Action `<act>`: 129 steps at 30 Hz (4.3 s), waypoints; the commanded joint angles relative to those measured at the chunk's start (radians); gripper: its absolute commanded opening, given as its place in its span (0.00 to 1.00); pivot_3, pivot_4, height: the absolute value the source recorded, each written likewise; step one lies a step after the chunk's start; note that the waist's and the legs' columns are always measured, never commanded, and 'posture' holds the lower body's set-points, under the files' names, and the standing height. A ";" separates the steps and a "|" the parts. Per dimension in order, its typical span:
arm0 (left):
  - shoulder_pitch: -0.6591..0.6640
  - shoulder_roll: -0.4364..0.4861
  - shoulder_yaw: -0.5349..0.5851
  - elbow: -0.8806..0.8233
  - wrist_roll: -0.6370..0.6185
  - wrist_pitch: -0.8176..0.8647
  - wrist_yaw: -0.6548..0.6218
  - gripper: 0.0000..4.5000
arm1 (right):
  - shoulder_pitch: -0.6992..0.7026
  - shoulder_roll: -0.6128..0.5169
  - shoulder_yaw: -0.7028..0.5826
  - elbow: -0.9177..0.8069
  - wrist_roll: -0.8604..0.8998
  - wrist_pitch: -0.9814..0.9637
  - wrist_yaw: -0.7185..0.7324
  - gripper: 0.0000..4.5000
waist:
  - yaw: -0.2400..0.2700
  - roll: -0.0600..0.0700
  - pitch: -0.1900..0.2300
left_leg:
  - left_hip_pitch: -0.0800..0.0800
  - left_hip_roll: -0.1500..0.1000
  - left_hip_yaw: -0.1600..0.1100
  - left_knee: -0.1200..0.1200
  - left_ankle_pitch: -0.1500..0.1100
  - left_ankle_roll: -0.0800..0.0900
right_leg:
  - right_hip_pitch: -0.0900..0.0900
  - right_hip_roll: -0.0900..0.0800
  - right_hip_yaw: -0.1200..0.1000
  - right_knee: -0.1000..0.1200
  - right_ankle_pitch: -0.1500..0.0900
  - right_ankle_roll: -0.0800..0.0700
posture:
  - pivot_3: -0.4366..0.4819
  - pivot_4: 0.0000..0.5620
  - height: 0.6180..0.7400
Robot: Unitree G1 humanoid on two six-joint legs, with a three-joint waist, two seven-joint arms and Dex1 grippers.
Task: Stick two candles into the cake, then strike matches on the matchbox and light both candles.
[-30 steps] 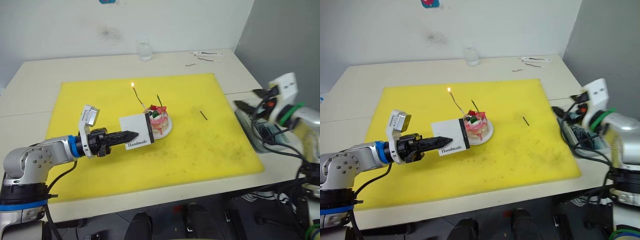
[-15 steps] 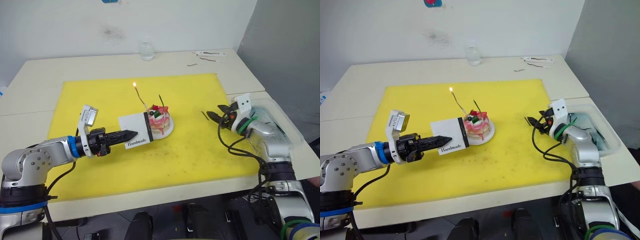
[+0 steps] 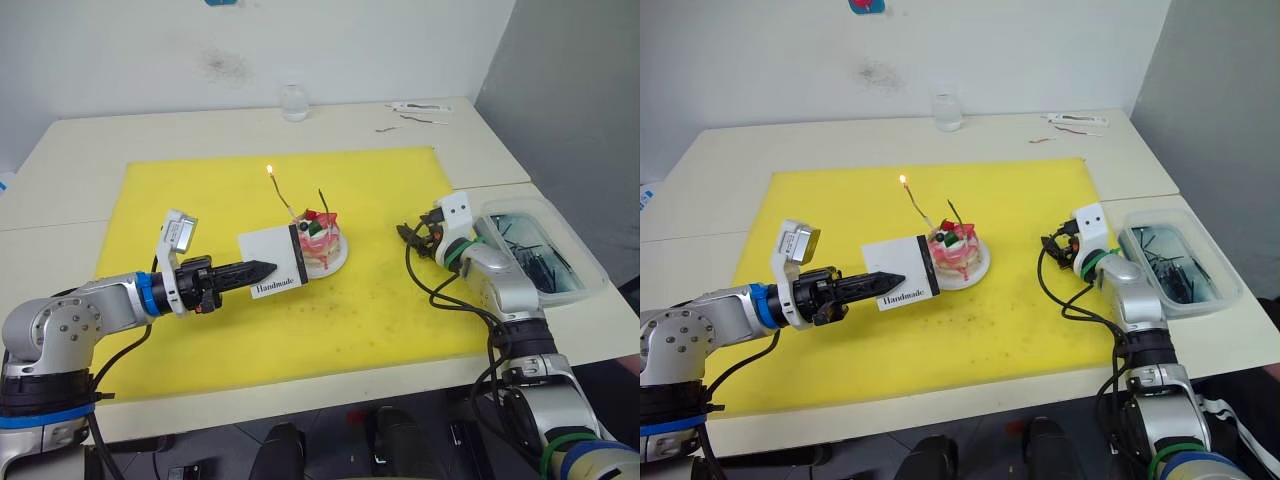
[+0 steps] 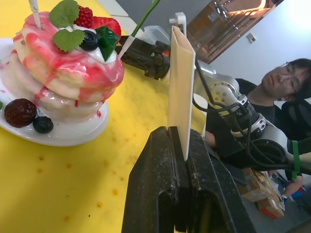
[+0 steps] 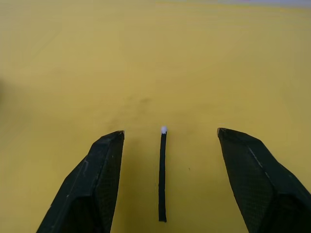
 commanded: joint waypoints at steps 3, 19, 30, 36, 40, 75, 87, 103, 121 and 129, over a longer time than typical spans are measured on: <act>0.008 0.009 0.036 -0.034 -0.021 -0.004 0.000 0.00 | -0.012 0.005 0.005 0.012 -0.003 0.022 -0.014 0.71 | 0.000 0.000 0.000 | 0.000 0.000 0.000 0.000 0.000 0.000 | 0.000 0.000 0.000 0.000 0.000 0.000 | 0.48 0.27 1.00; 0.017 0.005 0.044 -0.045 -0.030 -0.004 0.010 0.00 | 0.026 0.023 -0.023 -0.022 0.027 0.022 -0.035 0.01 | 0.000 0.000 0.000 | 0.001 0.000 0.000 0.000 0.000 0.000 | 0.001 0.000 0.000 0.000 0.000 0.000 | 0.48 0.27 1.00; -0.026 -0.019 0.028 -0.034 -0.047 0.007 0.047 0.00 | 0.069 -0.279 0.167 -0.461 0.023 0.070 0.368 0.01 | 0.001 0.002 0.001 | 0.000 0.000 0.000 0.000 0.000 0.000 | 0.000 0.000 0.000 -0.001 0.000 0.000 | 0.48 0.27 1.00; -0.082 -0.062 -0.004 -0.012 -0.034 0.014 0.074 0.00 | 0.009 -0.402 0.255 -0.738 0.016 0.036 0.527 0.01 | -0.003 0.001 0.001 | 0.001 0.001 -0.002 0.000 0.000 0.000 | 0.001 0.001 -0.002 -0.001 0.000 0.001 | 0.48 0.27 1.00; -0.098 -0.079 -0.018 -0.011 -0.035 0.021 0.073 0.00 | -0.058 -0.377 0.291 -0.790 -0.009 0.048 0.518 0.01 | -0.003 0.001 0.001 | 0.000 0.000 -0.002 0.001 0.000 0.000 | 0.001 0.000 -0.002 0.000 0.000 0.001 | 0.48 0.27 1.00; -0.160 -0.125 0.001 -0.025 -0.110 0.074 0.093 0.00 | -0.136 -0.313 0.485 -0.758 -0.219 -0.029 0.544 0.01 | 0.010 0.001 0.001 | -0.001 0.000 -0.003 0.001 0.000 0.000 | 0.001 0.000 -0.003 -0.001 0.000 0.000 | 0.48 0.27 1.00; -0.186 -0.096 0.168 0.054 -0.374 0.144 0.294 0.00 | -0.008 -0.662 0.350 -0.866 -0.076 0.007 0.833 0.01 | -0.010 0.004 -0.001 | 0.004 -0.004 0.004 -0.001 0.000 0.000 | 0.004 -0.005 0.005 -0.001 -0.003 0.003 | 0.48 0.27 1.00; 0.013 0.017 0.041 -0.046 -0.171 0.065 0.063 0.00 | -0.296 -0.274 0.302 -0.502 -0.185 -0.065 0.439 0.01 | 0.012 -0.002 0.002 | -0.001 -0.001 -0.008 0.000 0.002 -0.003 | 0.000 0.001 -0.004 -0.001 0.002 -0.003 | 0.48 0.27 1.00; 0.000 0.001 0.031 -0.052 -0.150 0.057 0.067 0.00 | -0.285 -0.226 0.324 -0.591 -0.158 -0.034 0.503 0.01 | 0.018 -0.002 0.002 | -0.001 -0.001 -0.009 0.000 0.002 -0.003 | 0.000 0.001 -0.004 -0.001 0.002 -0.004 | 0.48 0.27 1.00; -0.020 -0.009 0.013 -0.050 -0.140 0.053 0.067 0.00 | -0.287 -0.215 0.336 -0.566 -0.171 -0.044 0.495 0.01 | 0.018 -0.002 0.002 | -0.001 -0.001 -0.009 -0.001 0.002 -0.003 | 0.000 0.001 -0.004 -0.001 0.002 -0.003 | 0.48 0.27 1.00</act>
